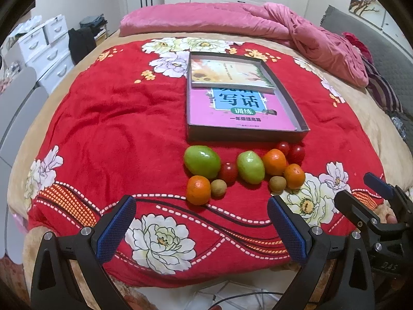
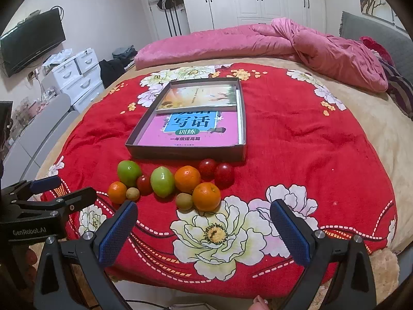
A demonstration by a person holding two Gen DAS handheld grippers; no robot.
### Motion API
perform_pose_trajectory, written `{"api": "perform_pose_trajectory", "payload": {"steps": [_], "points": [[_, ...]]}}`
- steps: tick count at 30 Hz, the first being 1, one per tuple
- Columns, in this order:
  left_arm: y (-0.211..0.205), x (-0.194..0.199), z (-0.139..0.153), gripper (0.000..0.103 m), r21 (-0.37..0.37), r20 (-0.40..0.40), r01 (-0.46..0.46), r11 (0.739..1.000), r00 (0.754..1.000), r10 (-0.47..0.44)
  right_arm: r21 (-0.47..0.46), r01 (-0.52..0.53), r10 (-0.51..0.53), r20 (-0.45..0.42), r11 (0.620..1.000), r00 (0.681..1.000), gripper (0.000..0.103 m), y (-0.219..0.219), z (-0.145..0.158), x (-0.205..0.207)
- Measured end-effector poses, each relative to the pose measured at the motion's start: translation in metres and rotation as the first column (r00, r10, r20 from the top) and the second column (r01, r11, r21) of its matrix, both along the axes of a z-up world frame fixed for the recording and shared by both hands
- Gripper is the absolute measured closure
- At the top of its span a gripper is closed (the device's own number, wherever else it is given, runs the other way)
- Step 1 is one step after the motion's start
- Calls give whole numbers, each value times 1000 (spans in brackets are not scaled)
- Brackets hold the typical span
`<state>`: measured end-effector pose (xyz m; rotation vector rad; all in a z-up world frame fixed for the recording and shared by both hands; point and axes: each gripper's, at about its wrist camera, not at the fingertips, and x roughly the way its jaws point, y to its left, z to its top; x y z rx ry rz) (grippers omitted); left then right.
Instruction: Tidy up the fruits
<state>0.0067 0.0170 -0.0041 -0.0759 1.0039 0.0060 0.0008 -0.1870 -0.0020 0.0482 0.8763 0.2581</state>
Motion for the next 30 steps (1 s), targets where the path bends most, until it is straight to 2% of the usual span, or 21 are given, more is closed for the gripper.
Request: {"api": "perform_pose_trajectory", "payload": {"steps": [8,12,23,30], "points": [[11,7,-11,2,7,-31,-11,1000,999,11,-3,-3,3,-11,1000,1000,0,1,-4,4],[20,13,-23,2,-1,-71,-36,999,997,36,-1,-3,3,-19,1000,1000,0,1,-6,6],[27,27,-46,2,-29,-129,-28,999,991,24,-3,2,-2,-50,1000,999,0,-2,-21,21],[28,33,-55,4,-49,-146,-16,999,989,9,20,13,-10,-121,1000,993,0,-7,-43,40]]}}
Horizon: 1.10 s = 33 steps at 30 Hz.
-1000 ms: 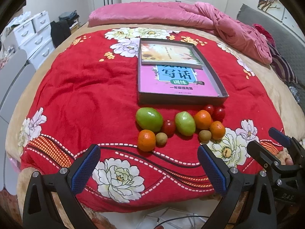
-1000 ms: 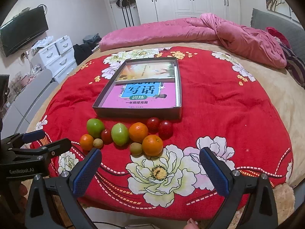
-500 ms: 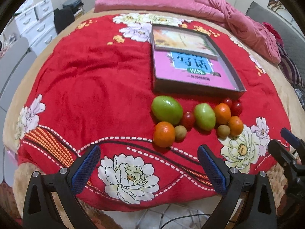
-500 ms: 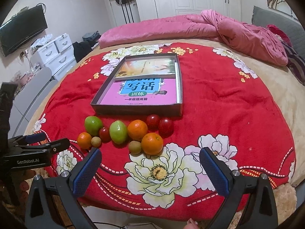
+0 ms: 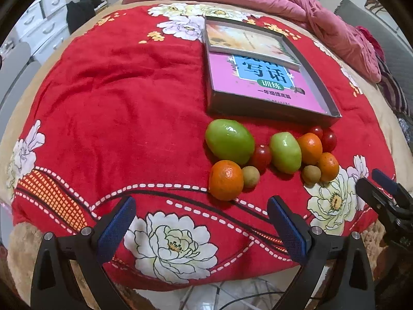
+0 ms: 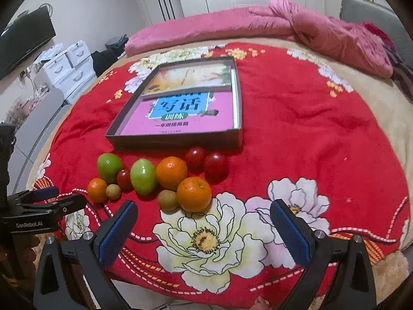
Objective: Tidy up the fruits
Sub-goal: 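Move both grippers forward toward the tangerines in the fruit row, then grasp a small tangerine with the left gripper while the right gripper grasps a larger tangerine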
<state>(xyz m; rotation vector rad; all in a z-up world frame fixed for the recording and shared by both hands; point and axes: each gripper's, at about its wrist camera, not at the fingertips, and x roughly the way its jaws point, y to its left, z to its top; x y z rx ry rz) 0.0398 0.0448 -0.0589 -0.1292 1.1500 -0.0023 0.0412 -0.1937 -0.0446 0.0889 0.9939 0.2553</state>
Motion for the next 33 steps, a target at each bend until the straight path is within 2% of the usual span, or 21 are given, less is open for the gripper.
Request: {"api": "perform_pose_trajectory", "payload": {"steps": [5,7,10,13,16,20,23,25,33], "points": [[-2,3,-5,20,-39,-16,21,999,1000,-21,26,-16,18,-63,1000,998,11,1,-18,12],[0,4,-6,26,-58,-22,20,998,1000,-21,46,-28,32,-82,999,996,20,3,-23,17],[2,5,-7,28,-64,-23,17,998,1000,-19,58,-55,60,-89,997,994,30,7,-26,22],[3,7,-8,38,-91,-23,25,996,999,-27,91,-62,72,-115,994,991,41,8,-31,27],[2,10,-12,49,-121,-35,37,992,999,-42,102,-65,78,-120,993,990,46,9,-33,29],[1,14,-18,52,-153,-54,40,988,997,-48,131,-61,79,-138,990,987,54,7,-38,35],[0,16,-19,58,-151,-56,41,988,997,-50,153,-54,78,-154,987,985,57,4,-42,38],[-1,17,-20,58,-151,-56,43,988,997,-52,158,-58,83,-156,986,984,60,5,-43,40],[0,22,-25,62,-159,-66,46,986,996,-57,165,-66,91,-151,984,984,62,4,-46,47]]}}
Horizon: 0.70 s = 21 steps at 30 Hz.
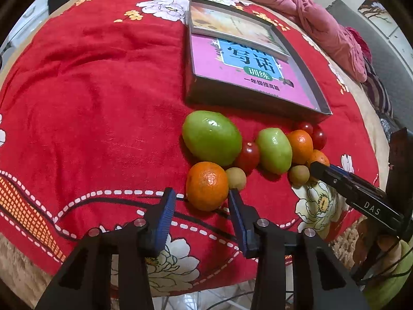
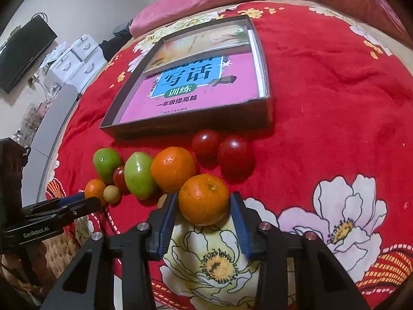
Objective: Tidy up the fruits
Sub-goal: 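Grasp a small tangerine with the left gripper while the right gripper grasps a larger tangerine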
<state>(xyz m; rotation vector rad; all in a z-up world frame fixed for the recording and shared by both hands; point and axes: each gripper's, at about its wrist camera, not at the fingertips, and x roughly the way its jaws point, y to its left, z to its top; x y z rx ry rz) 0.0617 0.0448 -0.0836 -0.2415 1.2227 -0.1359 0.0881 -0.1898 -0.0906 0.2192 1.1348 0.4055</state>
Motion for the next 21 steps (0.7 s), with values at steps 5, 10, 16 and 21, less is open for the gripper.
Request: {"api": "perform_pose_trajectory", "payload": {"steps": [5,10,16,21], "points": [[-1,2,-2,69,-9,2,3,1000,1000,-3,5,0,0,7,1000,1000,62,-2,0,0],[-3,3,-1,69,-8,9,18,1000,1000,-18,-6,-3,3,27,1000,1000,62,-2,4,-3],[1,-2,8,70,-13,27,15,1000,1000,-14,-2,22,-22,36,1000,999,62,-10,8,-6],[3,-2,22,70,2,56,16,1000,998,-16,-8,33,-33,58,999,998,62,-14,14,-7]]}}
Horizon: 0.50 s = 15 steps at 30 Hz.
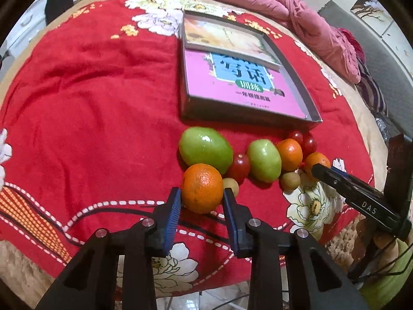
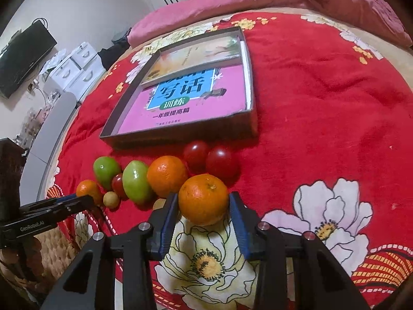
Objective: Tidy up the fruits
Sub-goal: 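Grasp a small tangerine with the left gripper while the right gripper grasps a larger tangerine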
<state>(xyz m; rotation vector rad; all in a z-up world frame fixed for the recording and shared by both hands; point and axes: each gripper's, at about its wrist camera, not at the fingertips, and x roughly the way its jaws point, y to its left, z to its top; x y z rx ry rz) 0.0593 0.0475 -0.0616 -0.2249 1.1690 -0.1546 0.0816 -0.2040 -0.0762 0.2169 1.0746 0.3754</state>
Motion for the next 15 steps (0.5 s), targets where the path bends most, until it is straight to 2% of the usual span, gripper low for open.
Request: {"api": "perform_pose_trajectory", "payload": {"steps": [15], "points": [[-5,12,34,70,-1,69,4,1000,998,-4,-26,-15,18,126,1000,992,62,4,39,7]]}}
